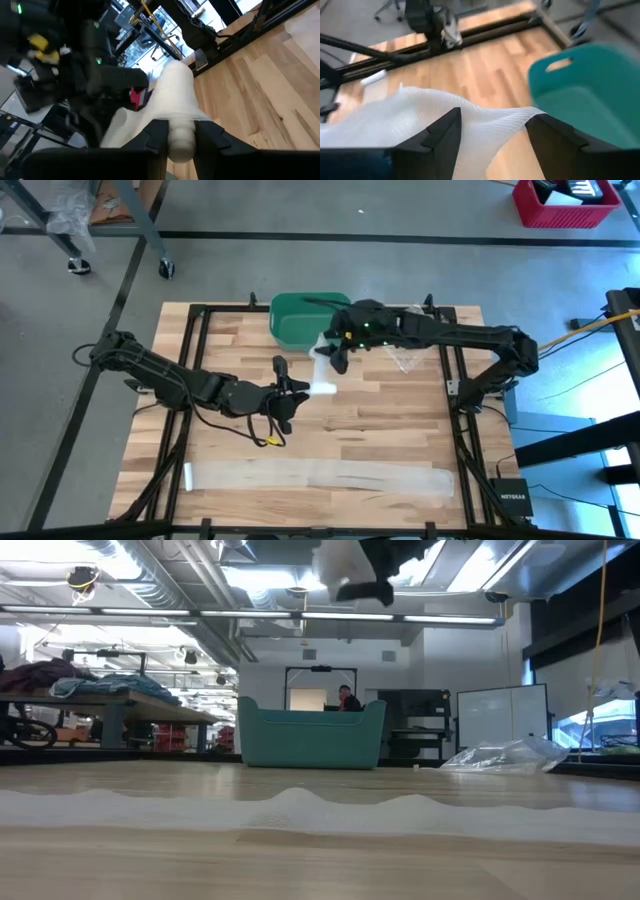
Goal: Roll bandage
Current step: Roll the top white bandage
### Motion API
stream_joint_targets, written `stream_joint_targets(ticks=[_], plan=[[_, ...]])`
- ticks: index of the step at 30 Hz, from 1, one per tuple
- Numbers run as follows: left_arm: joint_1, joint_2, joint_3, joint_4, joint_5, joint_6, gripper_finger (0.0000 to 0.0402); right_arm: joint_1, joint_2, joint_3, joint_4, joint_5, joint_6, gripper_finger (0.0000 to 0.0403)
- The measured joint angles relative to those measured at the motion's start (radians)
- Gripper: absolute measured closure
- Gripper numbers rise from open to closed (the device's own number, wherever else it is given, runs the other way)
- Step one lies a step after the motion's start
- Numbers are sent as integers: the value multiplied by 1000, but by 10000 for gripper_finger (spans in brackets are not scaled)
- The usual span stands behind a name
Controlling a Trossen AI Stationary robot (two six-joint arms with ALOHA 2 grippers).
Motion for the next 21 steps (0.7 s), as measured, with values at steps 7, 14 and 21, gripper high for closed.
stream_joint_targets(ticks=[7, 14, 21], plan=[[-1, 0, 0, -8, 6, 1, 347, -6, 19, 22, -51, -92, 7, 178], [-1, 0, 0, -15, 6, -5, 347, -6, 17, 89, -99, -92, 6, 178], [-1, 0, 0, -25, 5, -12, 347, -5, 17, 155, -128, -113, 94, 178]])
